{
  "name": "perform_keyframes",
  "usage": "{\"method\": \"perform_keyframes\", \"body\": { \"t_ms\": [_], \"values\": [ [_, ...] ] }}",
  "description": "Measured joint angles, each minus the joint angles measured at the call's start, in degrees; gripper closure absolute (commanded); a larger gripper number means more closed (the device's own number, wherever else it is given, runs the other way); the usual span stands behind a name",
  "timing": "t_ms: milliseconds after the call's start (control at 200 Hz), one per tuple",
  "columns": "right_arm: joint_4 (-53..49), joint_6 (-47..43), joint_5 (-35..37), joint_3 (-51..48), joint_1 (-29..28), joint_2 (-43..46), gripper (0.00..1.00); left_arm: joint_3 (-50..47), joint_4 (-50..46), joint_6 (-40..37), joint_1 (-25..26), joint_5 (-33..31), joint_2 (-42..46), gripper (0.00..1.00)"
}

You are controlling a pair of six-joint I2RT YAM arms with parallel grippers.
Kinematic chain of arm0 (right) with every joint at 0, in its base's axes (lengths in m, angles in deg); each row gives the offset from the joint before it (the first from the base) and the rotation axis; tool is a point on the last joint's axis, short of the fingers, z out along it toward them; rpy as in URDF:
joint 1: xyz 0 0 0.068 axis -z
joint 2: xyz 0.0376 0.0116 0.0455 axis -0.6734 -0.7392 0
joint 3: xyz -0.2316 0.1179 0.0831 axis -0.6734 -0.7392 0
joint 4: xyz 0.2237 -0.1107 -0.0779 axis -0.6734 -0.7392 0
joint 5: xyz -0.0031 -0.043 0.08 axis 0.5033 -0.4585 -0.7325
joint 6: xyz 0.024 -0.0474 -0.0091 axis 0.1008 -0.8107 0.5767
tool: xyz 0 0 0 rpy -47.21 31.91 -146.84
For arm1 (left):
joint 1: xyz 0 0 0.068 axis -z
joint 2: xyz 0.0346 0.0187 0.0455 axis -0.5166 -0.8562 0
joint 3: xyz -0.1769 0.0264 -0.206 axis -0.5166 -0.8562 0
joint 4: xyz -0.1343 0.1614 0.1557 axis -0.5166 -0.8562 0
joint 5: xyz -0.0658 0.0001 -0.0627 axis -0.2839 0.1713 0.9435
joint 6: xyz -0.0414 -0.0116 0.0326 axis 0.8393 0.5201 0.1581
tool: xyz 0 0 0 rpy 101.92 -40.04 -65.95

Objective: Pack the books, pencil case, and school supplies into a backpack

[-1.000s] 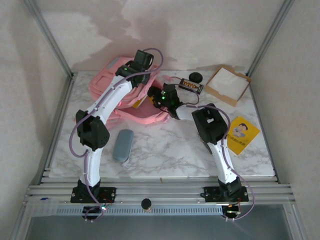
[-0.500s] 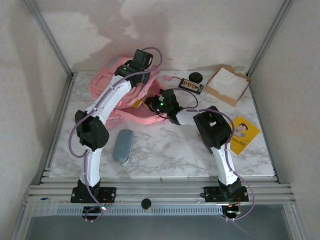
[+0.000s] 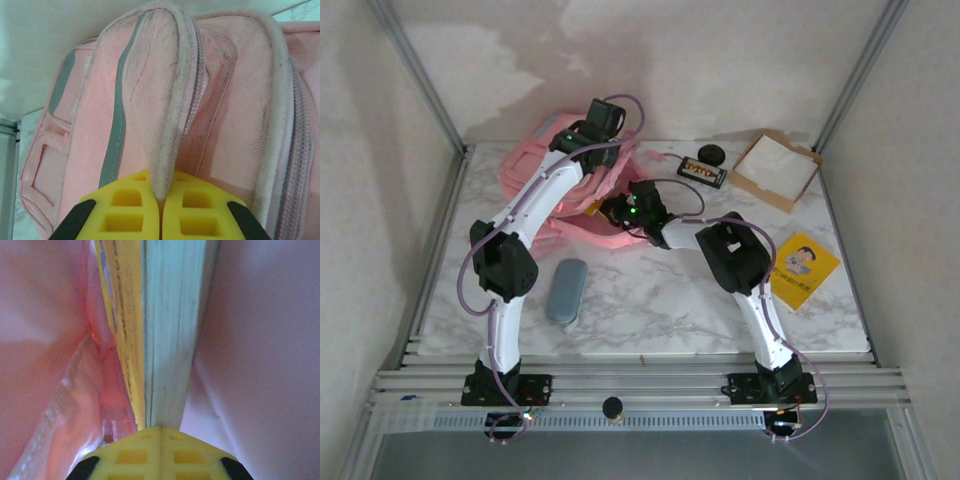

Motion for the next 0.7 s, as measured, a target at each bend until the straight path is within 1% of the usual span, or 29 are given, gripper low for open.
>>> {"method": "perform_keyframes", "body": {
  "t_ms": [190,380,516,571,626,651,701],
  "values": [
    [-1.6,0.0,0.0,7.2,-0.4,-4.5,1.00,0.0,0.0,0.0,0.0,0.2,0.0,1.00],
    [-3.9,0.0,0.0,17.8,-0.4,-11.3,1.00,0.0,0.0,0.0,-0.1,0.4,0.0,1.00],
    [-6.3,-0.4,0.0,23.2,-0.5,-14.3,1.00,0.0,0.0,0.0,0.0,0.4,0.0,1.00],
    [-7.1,-0.7,0.0,24.2,-0.6,-14.5,0.99,0.0,0.0,0.0,0.0,0.4,0.0,1.00],
    [-7.1,-1.4,0.1,23.9,-0.7,-14.2,0.92,0.0,0.0,0.1,0.0,0.4,0.0,1.00],
    [-6.9,-2.0,0.7,22.6,-0.7,-13.5,0.89,0.0,0.0,0.2,0.0,0.4,0.0,1.00],
    [-7.0,-3.4,1.6,18.4,-0.7,-10.9,0.86,0.0,-0.1,0.5,-0.1,0.4,0.0,1.00]
  ]
}}
